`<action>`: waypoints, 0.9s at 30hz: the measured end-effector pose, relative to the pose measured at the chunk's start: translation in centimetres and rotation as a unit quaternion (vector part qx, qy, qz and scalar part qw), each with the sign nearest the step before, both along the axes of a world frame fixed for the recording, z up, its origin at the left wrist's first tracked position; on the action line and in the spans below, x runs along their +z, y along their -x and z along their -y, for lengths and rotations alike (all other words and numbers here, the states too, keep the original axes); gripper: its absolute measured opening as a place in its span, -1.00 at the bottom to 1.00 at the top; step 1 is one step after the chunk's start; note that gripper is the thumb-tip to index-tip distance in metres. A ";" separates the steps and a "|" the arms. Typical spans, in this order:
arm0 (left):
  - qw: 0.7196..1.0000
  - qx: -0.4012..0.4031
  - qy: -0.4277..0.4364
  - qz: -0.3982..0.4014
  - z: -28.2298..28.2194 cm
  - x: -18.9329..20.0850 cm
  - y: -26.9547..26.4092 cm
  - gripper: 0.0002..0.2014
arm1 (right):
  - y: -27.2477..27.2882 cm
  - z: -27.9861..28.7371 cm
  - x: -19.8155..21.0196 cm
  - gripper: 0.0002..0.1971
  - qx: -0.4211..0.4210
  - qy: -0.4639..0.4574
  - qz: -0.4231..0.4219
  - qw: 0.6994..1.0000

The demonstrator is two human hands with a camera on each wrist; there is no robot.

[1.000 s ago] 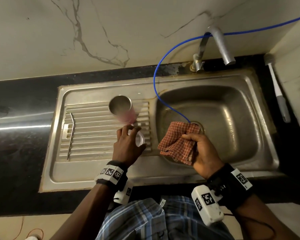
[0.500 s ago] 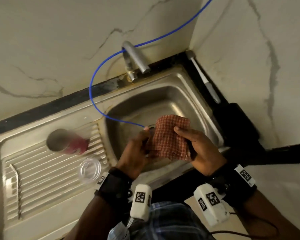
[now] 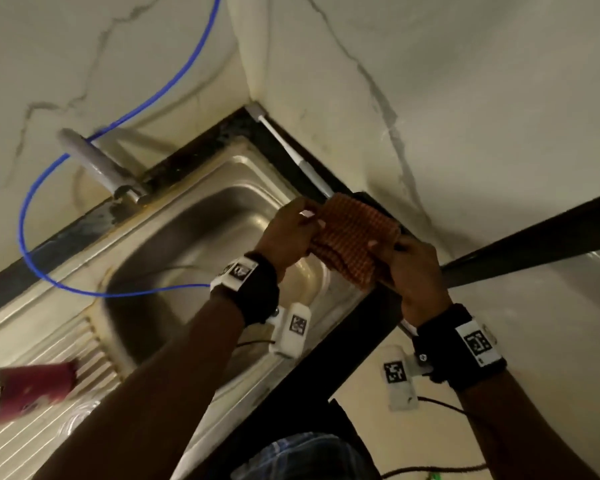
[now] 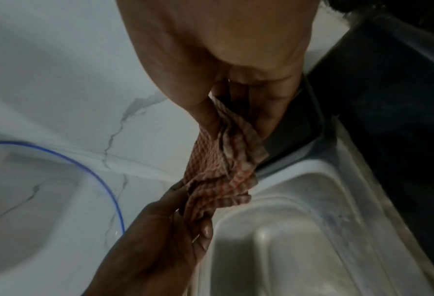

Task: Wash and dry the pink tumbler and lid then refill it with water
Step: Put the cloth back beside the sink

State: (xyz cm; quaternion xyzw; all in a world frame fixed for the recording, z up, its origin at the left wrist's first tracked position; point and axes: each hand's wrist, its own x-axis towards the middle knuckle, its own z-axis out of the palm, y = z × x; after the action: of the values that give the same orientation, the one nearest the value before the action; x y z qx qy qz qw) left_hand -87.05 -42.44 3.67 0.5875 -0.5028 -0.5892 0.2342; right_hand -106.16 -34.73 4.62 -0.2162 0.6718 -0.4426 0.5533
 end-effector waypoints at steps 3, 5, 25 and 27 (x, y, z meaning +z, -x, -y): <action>0.994 -0.073 0.029 0.080 2.5 -1.0 3.2 -0.67 | 1.6 0.9 -1.6 -0.76 -0.044 -0.027 -0.017 0.999; 0.981 -0.124 0.062 0.138 3.6 -1.4 4.9 -0.63 | 2.5 1.5 -3.2 -0.80 -0.045 -0.048 -0.087 0.994; 0.876 -0.296 0.260 0.279 2.4 -2.4 2.1 -0.74 | 3.6 1.1 -2.2 -0.53 0.107 -0.091 -0.444 0.885; 0.899 -0.251 0.259 0.247 0.7 -2.2 0.2 -0.73 | 3.2 0.6 -1.3 -0.57 0.111 -0.084 -0.466 0.874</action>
State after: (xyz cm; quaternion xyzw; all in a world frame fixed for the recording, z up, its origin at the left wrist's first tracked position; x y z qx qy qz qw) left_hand -87.24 -43.16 1.50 0.4869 -0.8102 -0.3132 0.0912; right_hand -109.40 -35.34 3.28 -0.4237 0.8576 -0.1682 0.2380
